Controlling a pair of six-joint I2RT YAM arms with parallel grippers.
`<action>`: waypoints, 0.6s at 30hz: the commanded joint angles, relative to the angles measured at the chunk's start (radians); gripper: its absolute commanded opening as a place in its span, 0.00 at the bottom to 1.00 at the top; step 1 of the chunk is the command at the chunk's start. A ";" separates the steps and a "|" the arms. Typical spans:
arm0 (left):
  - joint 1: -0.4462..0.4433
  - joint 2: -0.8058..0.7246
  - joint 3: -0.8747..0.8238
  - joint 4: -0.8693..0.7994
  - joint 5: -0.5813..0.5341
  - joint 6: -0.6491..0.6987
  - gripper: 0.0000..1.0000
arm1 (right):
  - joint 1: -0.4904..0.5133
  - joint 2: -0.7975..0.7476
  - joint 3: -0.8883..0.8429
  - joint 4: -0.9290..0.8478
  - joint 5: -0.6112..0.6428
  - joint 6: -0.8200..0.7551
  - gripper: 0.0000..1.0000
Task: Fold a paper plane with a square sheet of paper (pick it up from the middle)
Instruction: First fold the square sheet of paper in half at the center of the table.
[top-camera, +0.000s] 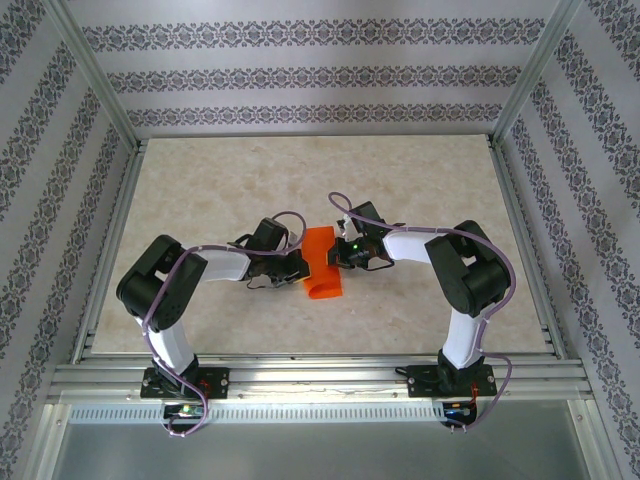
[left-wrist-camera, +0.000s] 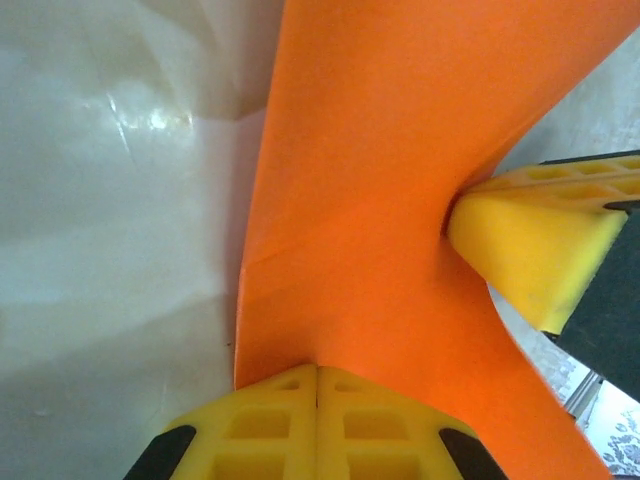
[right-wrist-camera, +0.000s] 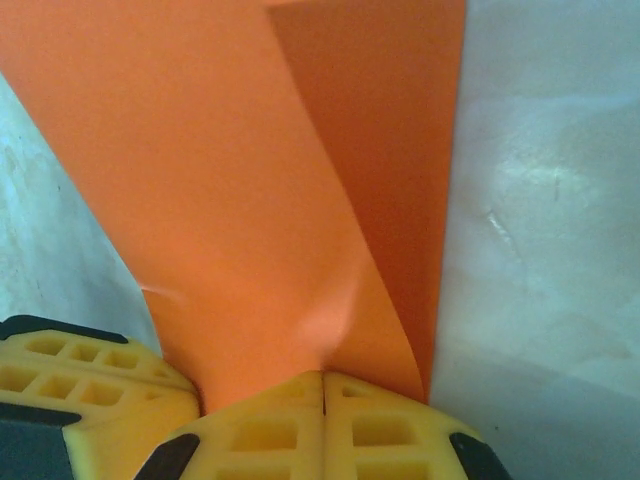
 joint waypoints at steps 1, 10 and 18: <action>0.004 0.019 -0.016 -0.117 -0.081 0.050 0.00 | -0.012 0.025 -0.051 -0.118 0.082 0.009 0.00; -0.002 -0.090 0.059 -0.181 -0.049 0.086 0.01 | -0.014 0.018 -0.055 -0.122 0.091 0.007 0.00; -0.029 -0.075 0.038 -0.057 0.016 -0.031 0.01 | -0.013 0.017 -0.051 -0.123 0.094 0.012 0.00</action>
